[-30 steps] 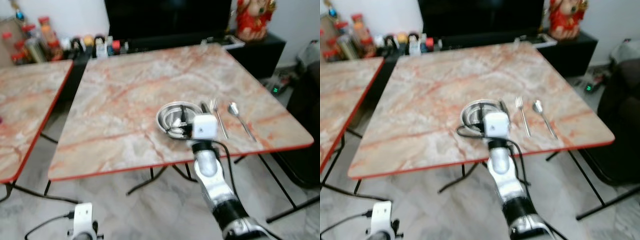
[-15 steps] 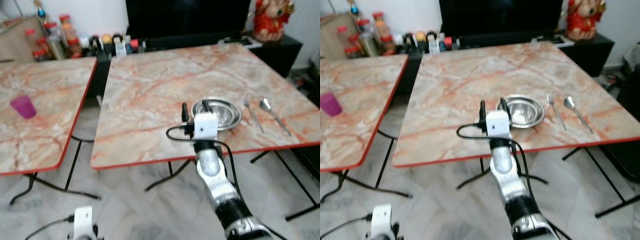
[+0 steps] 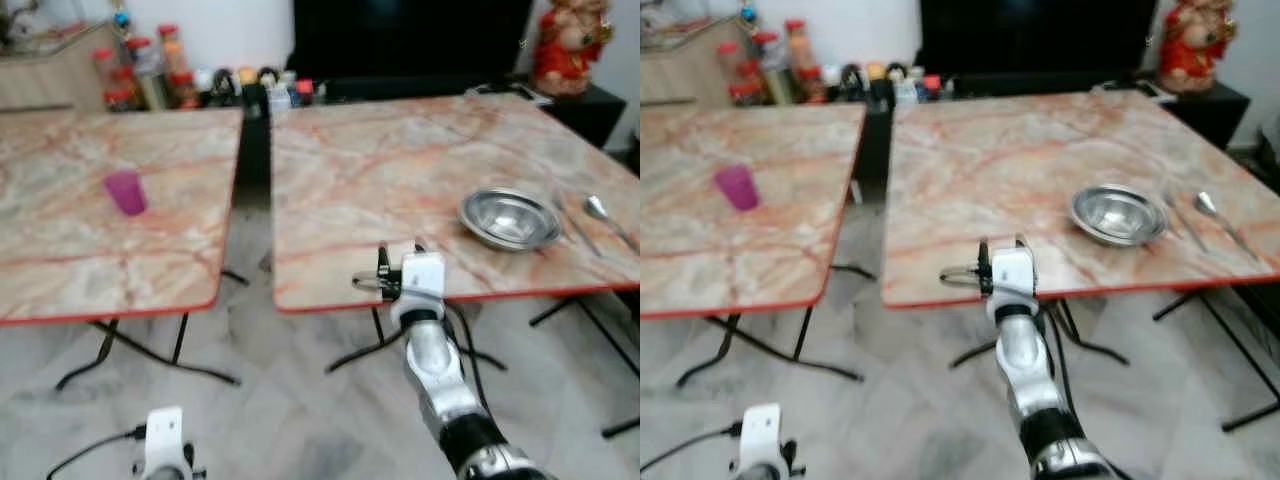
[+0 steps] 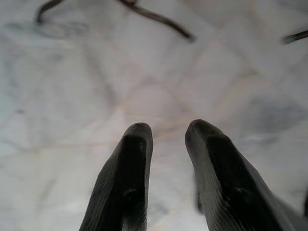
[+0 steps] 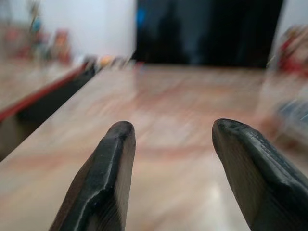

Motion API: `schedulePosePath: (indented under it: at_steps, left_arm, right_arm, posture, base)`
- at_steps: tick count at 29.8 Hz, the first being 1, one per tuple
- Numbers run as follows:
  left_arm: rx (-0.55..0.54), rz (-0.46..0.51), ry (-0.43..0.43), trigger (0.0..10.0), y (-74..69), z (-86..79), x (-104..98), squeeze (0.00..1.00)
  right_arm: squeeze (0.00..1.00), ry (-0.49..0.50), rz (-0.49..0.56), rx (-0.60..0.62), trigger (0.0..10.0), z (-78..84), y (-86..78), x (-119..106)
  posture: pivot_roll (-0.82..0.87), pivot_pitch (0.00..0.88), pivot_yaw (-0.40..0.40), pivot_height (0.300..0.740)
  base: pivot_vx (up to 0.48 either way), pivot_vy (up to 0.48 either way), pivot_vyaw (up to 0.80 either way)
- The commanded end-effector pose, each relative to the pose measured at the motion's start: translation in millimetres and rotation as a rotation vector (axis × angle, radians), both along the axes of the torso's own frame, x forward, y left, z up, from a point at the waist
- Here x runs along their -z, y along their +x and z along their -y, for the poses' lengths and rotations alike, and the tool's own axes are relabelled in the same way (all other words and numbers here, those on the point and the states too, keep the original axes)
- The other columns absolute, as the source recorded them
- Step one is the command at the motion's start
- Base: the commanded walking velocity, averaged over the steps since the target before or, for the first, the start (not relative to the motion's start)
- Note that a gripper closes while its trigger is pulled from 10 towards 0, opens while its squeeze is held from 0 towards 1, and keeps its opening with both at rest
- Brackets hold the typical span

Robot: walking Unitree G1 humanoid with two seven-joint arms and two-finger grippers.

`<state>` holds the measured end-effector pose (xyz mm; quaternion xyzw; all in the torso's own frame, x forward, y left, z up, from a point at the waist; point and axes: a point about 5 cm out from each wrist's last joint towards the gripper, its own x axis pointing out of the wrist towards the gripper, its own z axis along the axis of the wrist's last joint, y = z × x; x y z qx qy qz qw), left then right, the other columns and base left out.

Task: Setting the table

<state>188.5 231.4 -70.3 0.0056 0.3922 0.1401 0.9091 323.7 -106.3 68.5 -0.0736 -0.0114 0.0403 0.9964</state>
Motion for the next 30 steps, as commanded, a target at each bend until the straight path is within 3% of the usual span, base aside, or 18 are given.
schedulePosePath:
  at_steps: [1,7,14,24,28,30]
  left_arm:
    - [-0.014,0.02,-0.012,10.0,4.8,2.8,-1.9,0.0]
    - [-0.017,0.019,-0.008,10.0,2.7,1.1,-1.4,0.0]
    - [-0.015,0.022,-0.007,10.0,2.6,1.1,-1.5,0.0]
    - [-0.003,0.022,-0.003,10.0,2.8,1.8,-1.5,0.0]
    - [-0.003,0.021,-0.003,10.0,2.7,1.9,-1.4,0.0]
    - [0.015,0.01,0.014,10.0,2.7,2.0,-1.3,0.0]
  right_arm:
    - [0.0,-0.032,-0.042,0.034,10.0,21.3,-3.5,10.6]
    - [0.0,-0.036,-0.075,0.07,10.0,37.1,-12.0,23.5]
    - [0.0,-0.058,-0.141,0.093,10.0,43.4,-22.4,40.0]
    - [0.0,0.003,-0.488,0.196,10.0,71.2,-62.4,94.0]
    - [0.0,0.012,-0.502,0.199,10.0,72.1,-64.2,96.0]
    - [0.0,0.009,-0.626,0.217,10.0,77.9,-82.4,112.8]
  posture:
    - [0.04,0.0,0.035,0.74]
    - [0.04,0.0,0.035,0.74]
    - [0.04,0.0,0.037,0.74]
    - [0.04,0.0,0.035,0.74]
    - [0.04,0.0,0.035,0.74]
    - [0.04,0.0,0.04,0.74]
  base:
    - [0.0,0.379,0.0]
    - [0.0,0.378,0.0]
    - [0.0,0.381,0.0]
    - [0.0,0.379,0.0]
    - [0.0,0.325,0.0]
    - [0.0,0.0,0.0]
